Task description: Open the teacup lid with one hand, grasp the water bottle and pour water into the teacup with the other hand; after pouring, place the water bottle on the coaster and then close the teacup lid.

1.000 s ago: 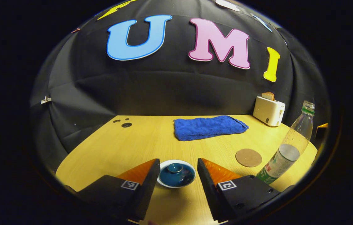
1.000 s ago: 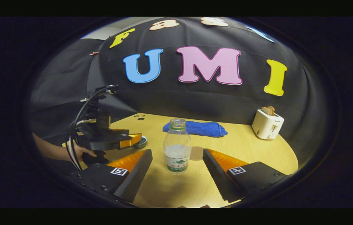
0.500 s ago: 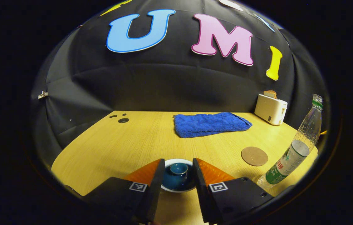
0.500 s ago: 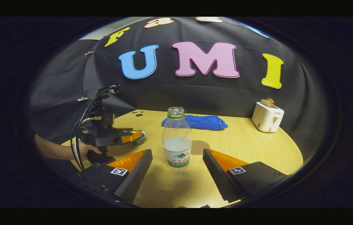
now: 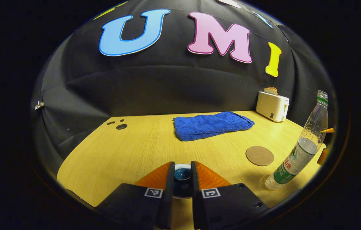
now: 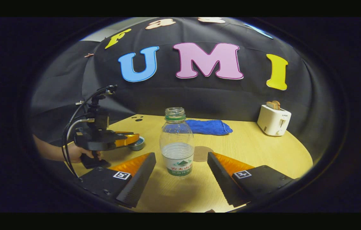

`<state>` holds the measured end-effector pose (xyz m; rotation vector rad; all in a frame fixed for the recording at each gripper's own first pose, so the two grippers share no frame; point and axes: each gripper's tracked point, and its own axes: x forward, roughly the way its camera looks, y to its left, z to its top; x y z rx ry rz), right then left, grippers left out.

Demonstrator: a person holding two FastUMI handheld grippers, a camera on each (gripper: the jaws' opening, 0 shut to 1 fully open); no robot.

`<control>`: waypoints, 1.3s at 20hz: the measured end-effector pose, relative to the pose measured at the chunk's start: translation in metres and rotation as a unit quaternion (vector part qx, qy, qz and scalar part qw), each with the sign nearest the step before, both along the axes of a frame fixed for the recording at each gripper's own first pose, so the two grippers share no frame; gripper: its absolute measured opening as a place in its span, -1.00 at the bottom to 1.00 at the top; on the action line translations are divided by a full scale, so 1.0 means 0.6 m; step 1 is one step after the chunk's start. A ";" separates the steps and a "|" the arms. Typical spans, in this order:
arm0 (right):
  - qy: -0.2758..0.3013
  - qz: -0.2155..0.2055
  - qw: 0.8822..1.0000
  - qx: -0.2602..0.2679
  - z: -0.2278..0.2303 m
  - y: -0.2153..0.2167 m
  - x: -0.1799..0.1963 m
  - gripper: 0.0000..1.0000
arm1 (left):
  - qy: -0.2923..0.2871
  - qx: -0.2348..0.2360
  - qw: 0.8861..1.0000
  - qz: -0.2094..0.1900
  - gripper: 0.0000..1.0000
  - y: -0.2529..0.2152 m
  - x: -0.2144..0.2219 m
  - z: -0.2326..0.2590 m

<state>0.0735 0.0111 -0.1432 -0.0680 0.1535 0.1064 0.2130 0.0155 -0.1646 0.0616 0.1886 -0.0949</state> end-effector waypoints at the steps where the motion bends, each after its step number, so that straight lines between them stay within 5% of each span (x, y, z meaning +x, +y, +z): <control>1: 0.001 0.000 1.000 0.003 -0.003 0.000 0.005 1.00 | 0.001 0.005 1.000 -0.001 -0.43 -0.001 0.000 0.001; 23: -0.018 0.006 1.000 0.025 -0.029 0.014 0.121 1.00 | -0.025 -0.041 0.996 0.081 -0.49 0.091 -0.100 0.038; 26: -0.023 0.017 0.999 0.020 -0.031 0.023 0.133 0.81 | -0.025 -0.041 0.995 0.091 -0.49 0.098 -0.111 0.034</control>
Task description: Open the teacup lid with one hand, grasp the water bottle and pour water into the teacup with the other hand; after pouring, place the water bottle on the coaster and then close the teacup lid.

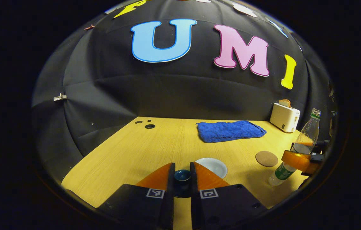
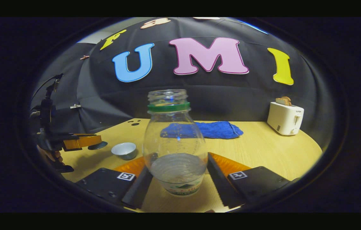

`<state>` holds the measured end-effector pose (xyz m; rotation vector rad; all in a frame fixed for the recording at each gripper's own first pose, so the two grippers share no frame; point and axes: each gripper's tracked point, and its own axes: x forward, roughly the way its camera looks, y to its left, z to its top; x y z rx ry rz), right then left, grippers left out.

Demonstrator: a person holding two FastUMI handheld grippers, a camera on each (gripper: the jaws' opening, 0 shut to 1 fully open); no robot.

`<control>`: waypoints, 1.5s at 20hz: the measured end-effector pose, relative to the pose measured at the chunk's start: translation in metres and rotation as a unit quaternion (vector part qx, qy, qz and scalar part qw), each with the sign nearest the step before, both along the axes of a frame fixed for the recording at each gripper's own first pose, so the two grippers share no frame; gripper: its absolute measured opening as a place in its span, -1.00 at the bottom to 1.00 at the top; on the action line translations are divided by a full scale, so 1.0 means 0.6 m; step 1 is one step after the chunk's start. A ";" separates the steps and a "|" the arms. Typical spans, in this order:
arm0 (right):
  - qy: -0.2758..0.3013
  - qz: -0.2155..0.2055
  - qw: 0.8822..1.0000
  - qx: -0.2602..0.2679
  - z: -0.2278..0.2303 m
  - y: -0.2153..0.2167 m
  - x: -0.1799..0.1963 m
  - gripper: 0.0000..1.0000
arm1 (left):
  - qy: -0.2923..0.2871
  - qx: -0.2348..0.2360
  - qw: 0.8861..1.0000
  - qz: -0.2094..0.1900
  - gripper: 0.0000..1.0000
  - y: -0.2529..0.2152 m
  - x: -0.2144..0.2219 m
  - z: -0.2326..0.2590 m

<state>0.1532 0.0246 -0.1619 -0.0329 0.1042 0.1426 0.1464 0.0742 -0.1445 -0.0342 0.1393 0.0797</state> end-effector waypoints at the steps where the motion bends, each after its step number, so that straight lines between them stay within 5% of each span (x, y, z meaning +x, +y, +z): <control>1: -0.003 0.002 1.000 -0.007 0.005 0.002 -0.001 0.61 | -0.001 -0.002 1.000 0.002 -0.49 0.002 -0.004 0.000; 9: 0.021 0.029 0.996 -0.087 0.008 0.024 0.014 0.36 | -0.015 -0.016 0.999 0.024 -0.49 0.025 -0.030 0.010; 12: 0.009 0.054 0.988 -0.142 0.033 0.038 0.027 0.43 | -0.024 -0.019 0.999 0.032 -0.49 0.040 -0.048 0.022; 15: -0.005 0.078 0.987 -0.137 0.055 0.056 0.052 0.43 | -0.031 -0.021 0.999 0.038 -0.48 0.050 -0.065 0.030; 18: 0.003 0.062 0.982 -0.178 0.063 0.048 0.074 0.43 | -0.036 -0.022 0.998 0.042 -0.49 0.063 -0.077 0.038; 23: -0.036 0.016 0.947 -0.319 0.094 0.015 0.134 0.42 | -0.040 -0.021 0.998 0.045 -0.48 0.089 -0.089 0.037; 30: -0.065 0.025 0.893 -0.445 0.072 0.045 0.186 0.42 | -0.032 -0.040 0.997 0.053 -0.49 0.126 -0.095 0.024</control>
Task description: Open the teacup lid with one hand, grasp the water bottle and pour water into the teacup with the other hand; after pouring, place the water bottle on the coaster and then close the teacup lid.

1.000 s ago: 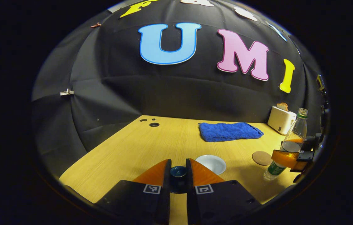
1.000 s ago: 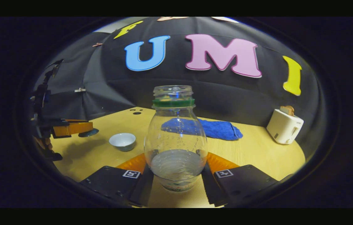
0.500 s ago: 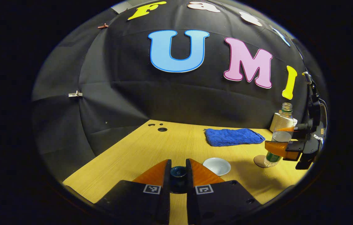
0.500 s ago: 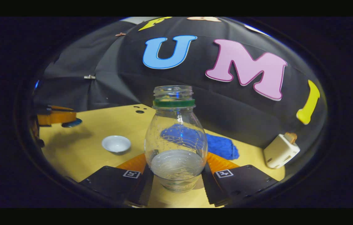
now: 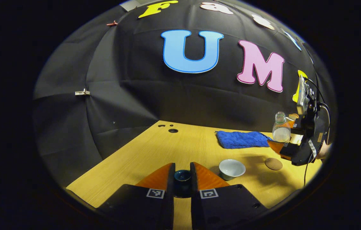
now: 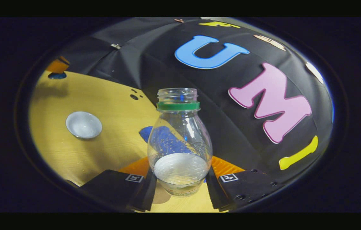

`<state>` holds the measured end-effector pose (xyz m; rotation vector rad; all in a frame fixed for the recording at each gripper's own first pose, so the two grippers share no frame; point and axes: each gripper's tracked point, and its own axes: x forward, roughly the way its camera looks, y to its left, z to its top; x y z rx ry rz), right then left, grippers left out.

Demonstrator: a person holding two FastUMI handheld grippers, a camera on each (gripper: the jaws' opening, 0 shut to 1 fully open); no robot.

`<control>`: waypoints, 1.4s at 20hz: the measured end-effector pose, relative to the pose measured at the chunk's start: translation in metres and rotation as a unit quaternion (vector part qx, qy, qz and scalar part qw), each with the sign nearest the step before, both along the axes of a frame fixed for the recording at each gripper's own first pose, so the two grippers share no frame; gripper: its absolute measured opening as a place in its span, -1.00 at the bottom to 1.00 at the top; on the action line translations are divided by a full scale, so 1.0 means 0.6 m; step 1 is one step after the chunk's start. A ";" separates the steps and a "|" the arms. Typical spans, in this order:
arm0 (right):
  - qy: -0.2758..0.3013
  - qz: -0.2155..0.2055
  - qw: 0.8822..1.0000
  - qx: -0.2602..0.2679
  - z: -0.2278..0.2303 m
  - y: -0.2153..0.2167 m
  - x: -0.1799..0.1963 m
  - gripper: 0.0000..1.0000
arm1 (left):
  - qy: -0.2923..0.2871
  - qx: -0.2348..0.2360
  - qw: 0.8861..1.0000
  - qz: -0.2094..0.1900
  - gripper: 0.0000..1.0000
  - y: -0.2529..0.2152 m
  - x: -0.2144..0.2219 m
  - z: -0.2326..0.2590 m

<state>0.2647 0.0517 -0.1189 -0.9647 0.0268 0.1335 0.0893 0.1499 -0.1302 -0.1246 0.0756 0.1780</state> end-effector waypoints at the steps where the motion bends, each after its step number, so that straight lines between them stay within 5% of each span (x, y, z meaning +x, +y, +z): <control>1: -0.004 0.000 1.000 -0.019 -0.006 0.004 0.005 0.43 | 0.001 -0.002 1.000 0.000 -0.49 0.002 0.002 -0.004; 11: -0.021 0.015 0.986 -0.165 -0.059 0.026 0.054 0.42 | -0.001 -0.014 1.000 -0.006 -0.55 0.036 0.029 -0.029; 28: -0.091 0.093 0.935 -0.329 -0.070 0.091 0.072 0.42 | 0.007 -0.021 1.000 0.004 -0.48 0.048 -0.005 -0.061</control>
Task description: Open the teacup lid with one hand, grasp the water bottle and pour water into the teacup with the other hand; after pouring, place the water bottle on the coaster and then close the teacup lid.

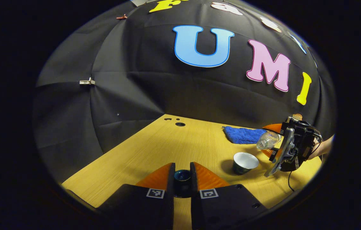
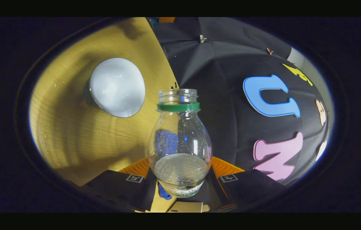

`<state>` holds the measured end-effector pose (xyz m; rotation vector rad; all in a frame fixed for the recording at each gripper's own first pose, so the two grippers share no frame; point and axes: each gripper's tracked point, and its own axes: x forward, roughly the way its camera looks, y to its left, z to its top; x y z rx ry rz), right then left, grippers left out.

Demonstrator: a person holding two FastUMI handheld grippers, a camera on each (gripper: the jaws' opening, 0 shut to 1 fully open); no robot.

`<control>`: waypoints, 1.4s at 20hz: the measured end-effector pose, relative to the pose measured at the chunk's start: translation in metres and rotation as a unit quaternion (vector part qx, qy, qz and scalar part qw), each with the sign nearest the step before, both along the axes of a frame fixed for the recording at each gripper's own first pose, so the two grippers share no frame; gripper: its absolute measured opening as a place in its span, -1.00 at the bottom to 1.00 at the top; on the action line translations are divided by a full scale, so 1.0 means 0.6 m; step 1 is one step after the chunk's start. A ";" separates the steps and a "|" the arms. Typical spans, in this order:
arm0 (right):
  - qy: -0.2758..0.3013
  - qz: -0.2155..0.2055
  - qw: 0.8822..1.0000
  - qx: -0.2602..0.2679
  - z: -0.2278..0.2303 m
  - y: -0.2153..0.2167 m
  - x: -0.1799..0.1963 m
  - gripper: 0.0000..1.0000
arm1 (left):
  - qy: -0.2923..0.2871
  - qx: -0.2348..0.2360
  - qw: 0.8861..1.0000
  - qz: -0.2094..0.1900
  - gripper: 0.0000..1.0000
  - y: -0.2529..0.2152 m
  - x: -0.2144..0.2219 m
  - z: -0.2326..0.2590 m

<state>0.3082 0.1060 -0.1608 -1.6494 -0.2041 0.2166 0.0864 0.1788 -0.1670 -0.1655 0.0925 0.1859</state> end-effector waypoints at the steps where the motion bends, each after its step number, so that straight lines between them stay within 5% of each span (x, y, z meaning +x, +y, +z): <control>1: -0.006 0.005 1.000 -0.011 0.001 0.003 0.001 0.41 | 0.001 -0.001 1.000 0.000 -0.49 -0.002 -0.001 -0.002; 28: -0.066 0.065 0.985 -0.145 0.010 0.027 0.032 0.41 | 0.009 -0.005 1.000 -0.012 -0.48 0.000 -0.006 -0.023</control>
